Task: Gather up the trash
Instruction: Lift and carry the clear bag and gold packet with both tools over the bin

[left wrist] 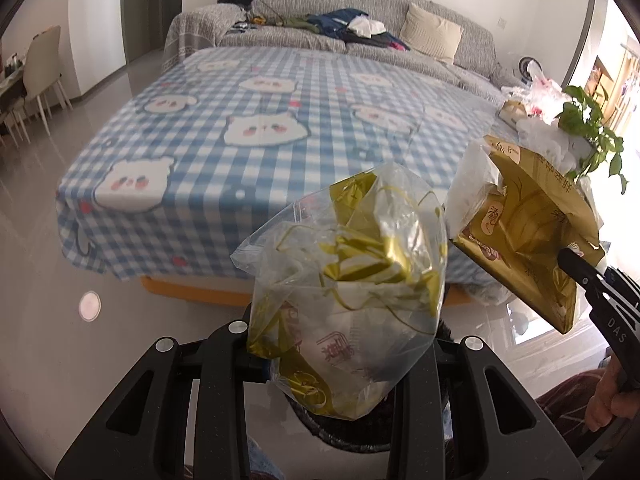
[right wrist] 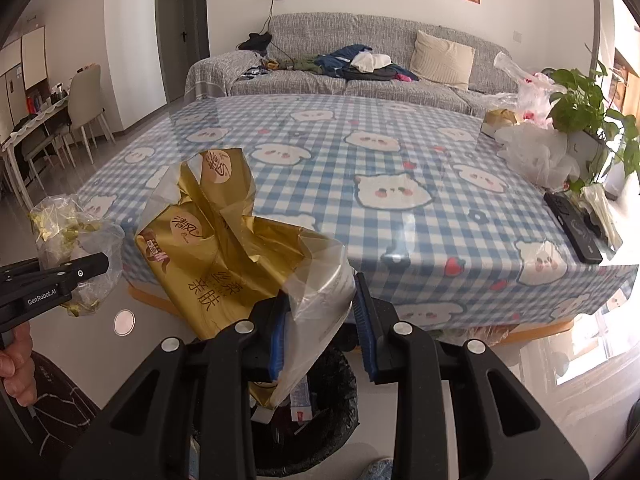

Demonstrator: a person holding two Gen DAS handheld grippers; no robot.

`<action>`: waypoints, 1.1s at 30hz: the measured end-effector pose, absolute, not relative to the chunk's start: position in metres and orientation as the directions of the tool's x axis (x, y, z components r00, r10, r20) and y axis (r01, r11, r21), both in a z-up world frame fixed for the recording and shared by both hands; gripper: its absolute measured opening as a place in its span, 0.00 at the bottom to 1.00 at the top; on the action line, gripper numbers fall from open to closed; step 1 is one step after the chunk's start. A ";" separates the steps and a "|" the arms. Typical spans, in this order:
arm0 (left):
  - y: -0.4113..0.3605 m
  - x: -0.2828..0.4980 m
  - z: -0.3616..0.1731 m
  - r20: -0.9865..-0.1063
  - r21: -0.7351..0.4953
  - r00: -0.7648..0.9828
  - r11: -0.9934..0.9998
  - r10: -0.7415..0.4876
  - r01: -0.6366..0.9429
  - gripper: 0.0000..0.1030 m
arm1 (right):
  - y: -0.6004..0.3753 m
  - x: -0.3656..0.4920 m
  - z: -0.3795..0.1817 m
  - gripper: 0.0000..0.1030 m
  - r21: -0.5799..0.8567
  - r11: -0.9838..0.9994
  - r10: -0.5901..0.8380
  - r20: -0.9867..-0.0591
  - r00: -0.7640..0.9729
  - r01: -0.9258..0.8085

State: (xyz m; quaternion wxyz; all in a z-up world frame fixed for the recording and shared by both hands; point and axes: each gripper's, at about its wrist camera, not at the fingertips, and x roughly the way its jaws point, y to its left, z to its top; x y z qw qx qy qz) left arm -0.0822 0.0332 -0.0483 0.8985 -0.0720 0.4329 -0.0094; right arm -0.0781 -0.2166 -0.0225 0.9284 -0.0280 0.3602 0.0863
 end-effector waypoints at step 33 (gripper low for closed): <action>0.017 -0.090 -0.138 -0.868 -0.096 0.494 0.992 -0.042 -0.083 0.29 | -0.219 -0.087 -0.126 0.27 -0.001 0.993 0.061 -0.844 0.533 -0.117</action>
